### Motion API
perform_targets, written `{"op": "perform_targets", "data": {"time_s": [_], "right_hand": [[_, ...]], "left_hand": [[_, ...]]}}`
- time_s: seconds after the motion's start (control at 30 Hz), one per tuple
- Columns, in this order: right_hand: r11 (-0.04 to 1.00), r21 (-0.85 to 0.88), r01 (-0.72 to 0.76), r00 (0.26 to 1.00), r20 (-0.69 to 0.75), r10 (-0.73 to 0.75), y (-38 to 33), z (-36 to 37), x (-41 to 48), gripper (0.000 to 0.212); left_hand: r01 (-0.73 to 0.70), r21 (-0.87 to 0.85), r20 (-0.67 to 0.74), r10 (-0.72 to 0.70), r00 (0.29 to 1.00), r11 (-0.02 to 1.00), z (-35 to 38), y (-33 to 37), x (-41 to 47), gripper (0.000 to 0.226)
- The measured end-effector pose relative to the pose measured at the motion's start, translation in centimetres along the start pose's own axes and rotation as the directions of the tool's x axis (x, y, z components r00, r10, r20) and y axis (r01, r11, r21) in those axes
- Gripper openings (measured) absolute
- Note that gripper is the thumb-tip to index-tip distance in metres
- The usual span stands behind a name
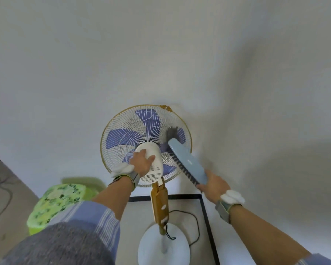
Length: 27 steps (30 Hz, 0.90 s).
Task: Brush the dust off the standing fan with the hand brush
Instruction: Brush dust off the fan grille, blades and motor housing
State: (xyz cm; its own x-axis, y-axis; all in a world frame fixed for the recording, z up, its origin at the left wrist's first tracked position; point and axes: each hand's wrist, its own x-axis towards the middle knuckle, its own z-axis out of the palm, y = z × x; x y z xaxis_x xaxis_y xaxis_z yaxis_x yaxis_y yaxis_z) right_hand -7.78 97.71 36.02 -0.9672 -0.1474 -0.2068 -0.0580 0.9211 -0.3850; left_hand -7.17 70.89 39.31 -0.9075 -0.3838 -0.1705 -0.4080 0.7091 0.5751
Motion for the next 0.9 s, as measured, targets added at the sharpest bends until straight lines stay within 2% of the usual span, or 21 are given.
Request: {"op": "perform_targets", "data": {"time_s": [0.1,0.23,0.3,0.43,0.53,0.6,0.73,0.9], "right_hand": [[0.996,-0.084,0.035,0.996,0.080,-0.028,0.3,1.2,-0.7,0.059],[0.991,0.132,0.009,0.993,0.116,-0.024,0.1,2.1,-0.5,0.062],[0.976,0.216,-0.023,0.997,0.078,0.006,-0.1,1.5,0.1,0.061],[0.962,0.267,-0.058,0.997,-0.025,0.067,0.4,0.5,1.0,0.059],[0.899,0.427,-0.097,0.966,-0.176,0.188,0.3,0.4,1.4,0.054],[0.855,0.513,-0.071,0.948,-0.232,0.218,0.0,-0.2,1.7,0.054],[0.846,0.532,0.002,0.968,-0.213,0.132,-0.6,-0.8,1.8,0.051],[0.921,0.387,-0.037,0.994,-0.081,0.074,-0.7,2.0,0.9,0.051]], "left_hand": [[-0.012,-0.045,0.028,0.013,1.000,0.999,-0.1,-0.5,0.3,0.062],[-0.011,-0.079,0.023,0.013,1.000,0.997,-0.4,-0.8,0.3,0.061],[-0.007,-0.101,0.027,0.009,1.000,0.995,-0.6,-0.7,0.1,0.060],[-0.017,-0.141,0.031,0.022,0.999,0.990,-0.3,-0.8,-0.2,0.060],[-0.005,-0.159,0.031,0.010,0.999,0.987,-0.2,-1.2,-0.2,0.060],[-0.009,-0.152,0.043,0.016,0.999,0.988,-0.4,-1.4,-0.3,0.060],[-0.011,-0.179,0.050,0.020,0.999,0.984,-0.6,-1.6,-0.2,0.058],[-0.015,-0.201,0.063,0.029,0.998,0.979,-0.6,-1.9,-0.1,0.059]]}}
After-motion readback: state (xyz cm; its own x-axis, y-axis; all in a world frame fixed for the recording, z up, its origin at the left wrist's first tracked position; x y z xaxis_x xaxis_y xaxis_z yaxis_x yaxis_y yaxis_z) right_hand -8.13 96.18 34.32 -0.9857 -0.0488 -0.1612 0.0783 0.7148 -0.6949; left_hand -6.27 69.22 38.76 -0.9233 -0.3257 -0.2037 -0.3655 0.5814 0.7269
